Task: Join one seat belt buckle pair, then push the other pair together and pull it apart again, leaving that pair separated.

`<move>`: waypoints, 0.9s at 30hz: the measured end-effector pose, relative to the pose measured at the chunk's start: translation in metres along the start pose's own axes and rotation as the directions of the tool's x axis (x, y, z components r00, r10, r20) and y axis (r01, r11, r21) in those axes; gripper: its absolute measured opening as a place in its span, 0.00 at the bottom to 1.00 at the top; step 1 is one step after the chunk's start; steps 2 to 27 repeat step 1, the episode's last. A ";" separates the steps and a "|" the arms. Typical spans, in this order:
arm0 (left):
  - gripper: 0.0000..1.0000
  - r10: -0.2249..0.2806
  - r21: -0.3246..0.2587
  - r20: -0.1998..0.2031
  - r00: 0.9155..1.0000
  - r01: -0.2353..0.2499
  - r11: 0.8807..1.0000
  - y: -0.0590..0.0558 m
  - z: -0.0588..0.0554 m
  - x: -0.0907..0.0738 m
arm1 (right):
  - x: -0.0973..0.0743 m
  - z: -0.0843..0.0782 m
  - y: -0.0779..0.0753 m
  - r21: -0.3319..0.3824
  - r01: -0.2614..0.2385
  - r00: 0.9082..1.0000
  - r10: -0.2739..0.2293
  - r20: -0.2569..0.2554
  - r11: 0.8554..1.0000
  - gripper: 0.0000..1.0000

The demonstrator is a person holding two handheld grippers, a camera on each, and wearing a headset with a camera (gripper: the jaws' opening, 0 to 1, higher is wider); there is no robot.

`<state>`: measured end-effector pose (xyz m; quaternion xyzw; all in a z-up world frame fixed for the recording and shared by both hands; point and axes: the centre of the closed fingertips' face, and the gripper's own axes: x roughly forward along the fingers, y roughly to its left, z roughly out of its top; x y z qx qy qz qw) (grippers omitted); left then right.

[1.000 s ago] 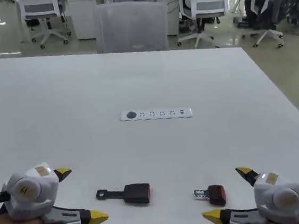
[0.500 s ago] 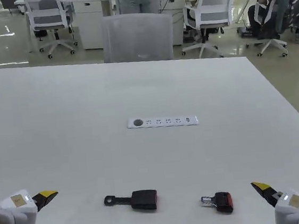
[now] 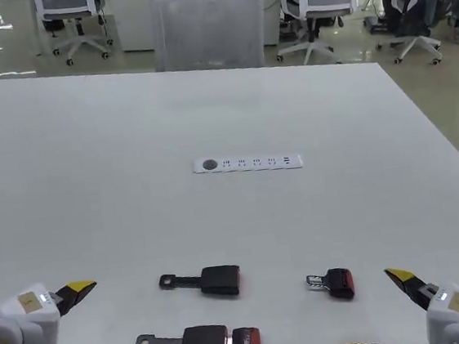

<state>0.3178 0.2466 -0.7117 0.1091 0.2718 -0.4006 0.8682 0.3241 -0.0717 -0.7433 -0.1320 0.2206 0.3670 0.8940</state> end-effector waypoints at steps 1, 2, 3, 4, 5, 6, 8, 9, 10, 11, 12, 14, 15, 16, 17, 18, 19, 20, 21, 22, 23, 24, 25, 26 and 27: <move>1.00 -0.012 -0.001 0.006 1.000 0.012 1.000 0.000 0.002 0.001 | 0.000 0.001 0.001 -0.003 -0.004 1.000 0.004 0.001 1.000 1.00; 1.00 -0.012 -0.001 0.006 1.000 0.012 1.000 0.000 0.002 0.001 | 0.000 0.001 0.001 -0.003 -0.004 1.000 0.004 0.001 1.000 1.00; 1.00 -0.012 -0.001 0.006 1.000 0.012 1.000 0.000 0.002 0.001 | 0.000 0.001 0.001 -0.003 -0.004 1.000 0.004 0.001 1.000 1.00; 1.00 -0.012 -0.001 0.006 1.000 0.012 1.000 0.000 0.002 0.001 | 0.000 0.001 0.001 -0.003 -0.004 1.000 0.004 0.001 1.000 1.00; 1.00 -0.012 -0.001 0.006 1.000 0.012 1.000 0.000 0.002 0.001 | 0.000 0.001 0.001 -0.003 -0.004 1.000 0.004 0.001 1.000 1.00; 1.00 -0.012 -0.001 0.006 1.000 0.012 1.000 0.000 0.002 0.001 | 0.000 0.001 0.001 -0.003 -0.004 1.000 0.004 0.001 1.000 1.00; 1.00 -0.012 -0.001 0.006 1.000 0.012 1.000 0.000 0.002 0.001 | 0.000 0.001 0.001 -0.003 -0.004 1.000 0.004 0.001 1.000 1.00; 1.00 -0.012 -0.001 0.006 1.000 0.012 1.000 0.000 0.002 0.001 | 0.000 0.001 0.001 -0.003 -0.004 1.000 0.004 0.001 1.000 1.00; 1.00 -0.012 -0.001 0.006 1.000 0.012 1.000 0.000 0.002 0.001 | 0.000 0.001 0.001 -0.003 -0.004 1.000 0.004 0.001 1.000 1.00; 1.00 -0.012 -0.001 0.006 1.000 0.012 1.000 0.000 0.002 0.001 | 0.000 0.001 0.001 -0.003 -0.004 1.000 0.004 0.001 1.000 1.00; 1.00 -0.012 -0.001 0.006 1.000 0.012 1.000 0.000 0.002 0.001 | 0.000 0.001 0.001 -0.003 -0.004 1.000 0.004 0.001 1.000 1.00; 1.00 -0.012 -0.001 0.006 1.000 0.012 1.000 0.000 0.002 0.001 | 0.000 0.001 0.001 -0.003 -0.004 1.000 0.004 0.001 1.000 1.00; 1.00 -0.012 -0.001 0.006 1.000 0.012 1.000 0.000 0.002 0.001 | 0.000 0.001 0.001 -0.003 -0.004 1.000 0.004 0.001 1.000 1.00; 1.00 -0.012 -0.001 0.006 1.000 0.012 1.000 0.000 0.002 0.001 | 0.000 0.001 0.001 -0.003 -0.004 1.000 0.004 0.001 1.000 1.00; 1.00 -0.012 -0.001 0.006 1.000 0.012 1.000 0.000 0.002 0.001 | 0.000 0.001 0.001 -0.003 -0.004 1.000 0.004 0.001 1.000 1.00; 1.00 -0.012 -0.001 0.006 1.000 0.012 1.000 0.000 0.002 0.001 | 0.000 0.001 0.001 -0.003 -0.004 1.000 0.004 0.001 1.000 1.00; 1.00 -0.012 -0.001 0.006 1.000 0.012 1.000 0.000 0.002 0.001 | 0.000 0.001 0.001 -0.003 -0.004 1.000 0.004 0.001 1.000 1.00; 1.00 -0.012 -0.001 0.006 1.000 0.012 1.000 0.000 0.002 0.001 | 0.000 0.001 0.001 -0.003 -0.004 1.000 0.004 0.001 1.000 1.00; 1.00 -0.012 -0.001 0.006 1.000 0.012 1.000 0.000 0.002 0.001 | 0.000 0.001 0.001 -0.003 -0.004 1.000 0.004 0.001 1.000 1.00; 1.00 -0.012 -0.001 0.006 1.000 0.012 1.000 0.000 0.002 0.001 | 0.000 0.001 0.001 -0.003 -0.004 1.000 0.004 0.001 1.000 1.00; 1.00 -0.012 -0.001 0.006 1.000 0.012 1.000 0.000 0.002 0.001 | 0.000 0.001 0.001 -0.003 -0.004 1.000 0.004 0.001 1.000 1.00; 1.00 -0.012 -0.001 0.006 1.000 0.012 1.000 0.000 0.002 0.001 | 0.000 0.001 0.001 -0.003 -0.004 1.000 0.004 0.001 1.000 1.00; 1.00 -0.012 -0.001 0.006 1.000 0.012 1.000 0.000 0.002 0.001 | 0.000 0.001 0.001 -0.003 -0.004 1.000 0.004 0.001 1.000 1.00; 1.00 -0.012 -0.001 0.006 1.000 0.012 1.000 0.000 0.002 0.001 | 0.000 0.001 0.001 -0.003 -0.004 1.000 0.004 0.001 1.000 1.00; 1.00 -0.012 -0.001 0.006 1.000 0.012 1.000 0.000 0.002 0.001 | 0.000 0.001 0.001 -0.003 -0.004 1.000 0.004 0.001 1.000 1.00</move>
